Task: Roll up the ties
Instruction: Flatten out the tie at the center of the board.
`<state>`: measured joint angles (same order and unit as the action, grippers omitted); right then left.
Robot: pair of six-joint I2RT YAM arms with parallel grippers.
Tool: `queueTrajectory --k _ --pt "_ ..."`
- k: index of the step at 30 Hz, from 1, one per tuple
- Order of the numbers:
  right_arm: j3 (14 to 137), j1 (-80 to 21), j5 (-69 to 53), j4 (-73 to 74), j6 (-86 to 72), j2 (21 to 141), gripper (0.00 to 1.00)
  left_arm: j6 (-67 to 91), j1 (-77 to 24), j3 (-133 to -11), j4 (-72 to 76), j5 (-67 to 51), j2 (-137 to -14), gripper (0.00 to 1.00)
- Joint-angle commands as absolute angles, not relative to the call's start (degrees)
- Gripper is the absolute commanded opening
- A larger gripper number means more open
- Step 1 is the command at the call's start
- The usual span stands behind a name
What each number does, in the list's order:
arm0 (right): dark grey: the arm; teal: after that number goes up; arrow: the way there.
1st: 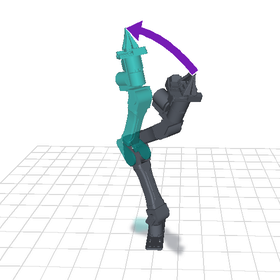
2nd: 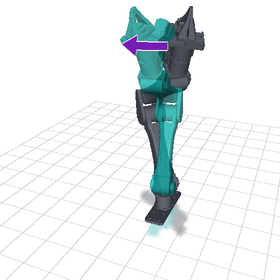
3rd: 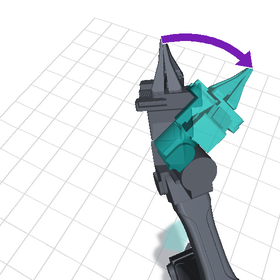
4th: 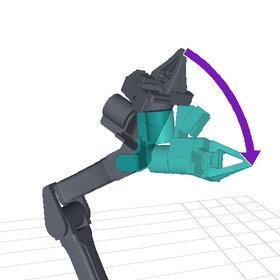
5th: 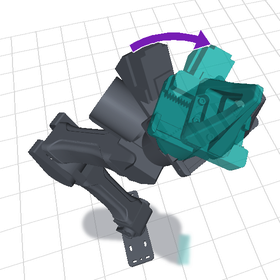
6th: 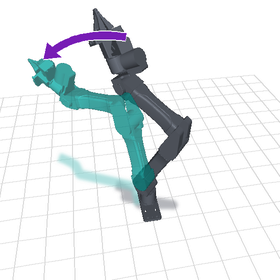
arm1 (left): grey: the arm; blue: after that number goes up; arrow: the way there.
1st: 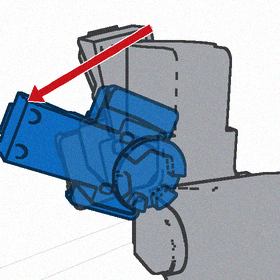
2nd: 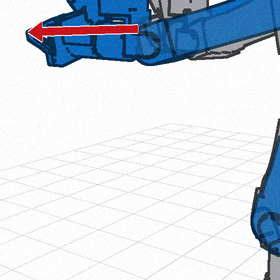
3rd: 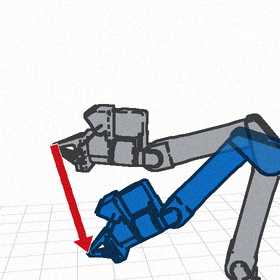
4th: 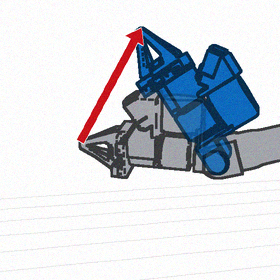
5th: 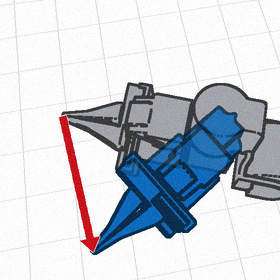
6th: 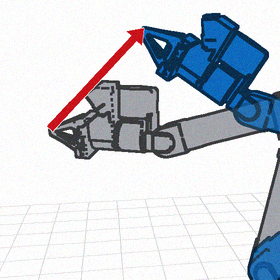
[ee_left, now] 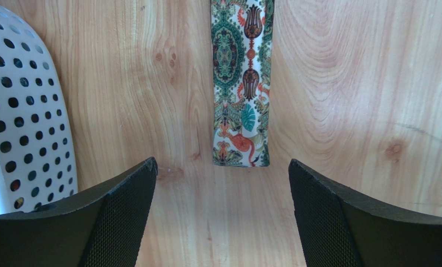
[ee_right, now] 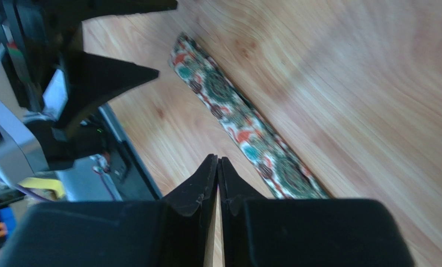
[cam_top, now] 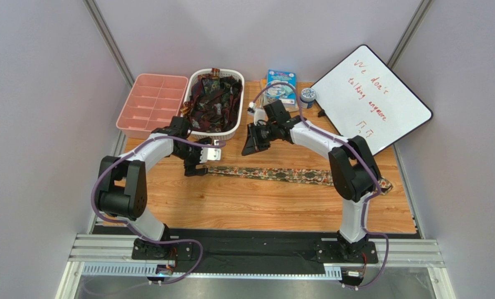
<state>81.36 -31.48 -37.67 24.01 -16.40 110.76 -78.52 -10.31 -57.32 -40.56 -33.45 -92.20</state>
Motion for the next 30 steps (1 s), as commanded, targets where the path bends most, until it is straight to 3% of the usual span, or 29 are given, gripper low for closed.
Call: queueTrajectory --k 1,4,12,17,24,30 --pt "81.6 -35.0 -42.0 10.2 -35.5 115.7 0.08 -85.9 -9.9 -59.7 -40.9 -34.7 -93.2 0.89" --pt "81.6 -36.6 -41.9 9.0 -38.7 117.8 0.07 -87.3 -9.9 -59.6 -42.1 -33.1 -94.0 0.84" --pt "83.1 -38.9 -40.3 7.3 -41.0 123.8 0.05 -89.3 -10.0 -59.0 -43.8 -31.6 -95.0 0.84" --pt "79.1 -38.0 -39.8 8.9 -37.8 125.2 0.04 -89.1 -10.0 -60.5 -46.5 -31.9 -95.5 0.77" --pt "73.4 -34.9 -40.9 15.6 -29.0 121.9 0.02 -90.2 -11.5 -60.6 -47.9 -32.4 -93.8 0.77" --pt "70.2 -32.5 -40.8 19.1 -23.3 117.5 0.02 -76.3 -12.8 -65.6 -50.4 -39.2 -92.2 0.74"
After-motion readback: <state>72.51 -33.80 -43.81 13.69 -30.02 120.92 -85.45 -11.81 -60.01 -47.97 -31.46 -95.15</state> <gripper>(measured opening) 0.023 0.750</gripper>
